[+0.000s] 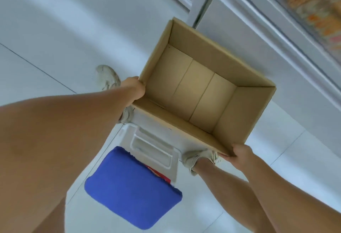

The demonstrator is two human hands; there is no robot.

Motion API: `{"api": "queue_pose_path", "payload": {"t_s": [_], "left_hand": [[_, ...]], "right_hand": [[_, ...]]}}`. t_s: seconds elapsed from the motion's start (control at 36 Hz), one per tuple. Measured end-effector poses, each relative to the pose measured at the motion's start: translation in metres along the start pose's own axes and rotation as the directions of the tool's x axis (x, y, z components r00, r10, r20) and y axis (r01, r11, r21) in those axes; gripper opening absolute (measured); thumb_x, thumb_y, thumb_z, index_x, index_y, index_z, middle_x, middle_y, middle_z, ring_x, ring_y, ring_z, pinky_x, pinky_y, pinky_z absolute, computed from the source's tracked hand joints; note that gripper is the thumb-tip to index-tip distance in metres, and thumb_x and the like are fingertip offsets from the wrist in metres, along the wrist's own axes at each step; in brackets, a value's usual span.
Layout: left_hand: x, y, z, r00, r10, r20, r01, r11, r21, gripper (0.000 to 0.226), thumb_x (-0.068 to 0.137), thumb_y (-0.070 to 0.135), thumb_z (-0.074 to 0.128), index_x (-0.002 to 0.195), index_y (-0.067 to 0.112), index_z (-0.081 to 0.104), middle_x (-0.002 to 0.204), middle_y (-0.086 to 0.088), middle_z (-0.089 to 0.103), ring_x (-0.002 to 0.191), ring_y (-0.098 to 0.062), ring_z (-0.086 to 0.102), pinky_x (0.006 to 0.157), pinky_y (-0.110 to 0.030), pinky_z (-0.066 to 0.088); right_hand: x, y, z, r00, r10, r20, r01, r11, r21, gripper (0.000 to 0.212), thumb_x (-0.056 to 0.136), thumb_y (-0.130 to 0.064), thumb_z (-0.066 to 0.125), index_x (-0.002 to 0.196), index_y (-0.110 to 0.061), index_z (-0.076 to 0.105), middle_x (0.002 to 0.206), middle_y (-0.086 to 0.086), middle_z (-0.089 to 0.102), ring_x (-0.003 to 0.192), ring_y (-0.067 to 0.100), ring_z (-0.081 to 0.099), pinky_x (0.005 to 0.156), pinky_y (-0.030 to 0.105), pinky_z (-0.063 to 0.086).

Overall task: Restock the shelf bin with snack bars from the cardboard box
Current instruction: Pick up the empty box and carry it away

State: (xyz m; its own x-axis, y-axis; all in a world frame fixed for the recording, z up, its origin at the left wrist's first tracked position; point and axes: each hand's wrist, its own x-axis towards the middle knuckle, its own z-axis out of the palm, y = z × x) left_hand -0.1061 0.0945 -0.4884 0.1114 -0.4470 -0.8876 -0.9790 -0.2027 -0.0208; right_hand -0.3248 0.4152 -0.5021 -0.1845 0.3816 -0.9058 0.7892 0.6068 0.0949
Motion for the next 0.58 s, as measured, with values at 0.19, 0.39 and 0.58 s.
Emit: {"api": "queue_pose_path", "payload": {"t_s": [0.19,0.39,0.58], "left_hand": [[-0.069,-0.033,-0.093,0.998,0.070,-0.003,-0.070,0.997,-0.018,0.040,0.106,0.035,0.037,0.136,0.018,0.058,0.119,-0.009,0.061,0.105,-0.032,0.059,0.086,-0.038,0.049],[-0.123,-0.124,-0.239,1.000,-0.020,0.013,0.024,0.830,-0.557,0.039,0.104,0.036,0.049,0.129,0.009,0.061,0.121,-0.016,0.063,0.114,-0.040,0.062,0.071,-0.035,0.056],[-0.157,-0.246,-0.347,0.974,-0.226,0.013,0.162,0.657,-0.736,0.050,0.092,-0.005,0.034,0.129,0.015,0.060,0.122,-0.019,0.058,0.104,-0.045,0.062,0.081,-0.054,0.060]], "right_hand": [[-0.117,-0.023,-0.006,0.994,-0.076,-0.072,0.064,0.986,-0.152,0.043,0.099,0.014,0.037,0.140,0.003,0.045,0.146,0.022,0.044,0.096,0.047,0.059,0.047,0.048,0.059],[-0.294,-0.060,0.083,0.987,-0.159,0.040,0.161,0.900,-0.405,0.041,0.101,0.012,0.035,0.141,0.005,0.040,0.141,0.027,0.047,0.120,0.046,0.055,0.054,0.046,0.061],[-0.442,-0.085,0.219,0.956,-0.269,0.113,0.273,0.685,-0.675,0.040,0.099,0.014,0.033,0.130,0.001,0.054,0.125,0.018,0.063,0.108,0.040,0.065,0.060,0.047,0.062]]}}
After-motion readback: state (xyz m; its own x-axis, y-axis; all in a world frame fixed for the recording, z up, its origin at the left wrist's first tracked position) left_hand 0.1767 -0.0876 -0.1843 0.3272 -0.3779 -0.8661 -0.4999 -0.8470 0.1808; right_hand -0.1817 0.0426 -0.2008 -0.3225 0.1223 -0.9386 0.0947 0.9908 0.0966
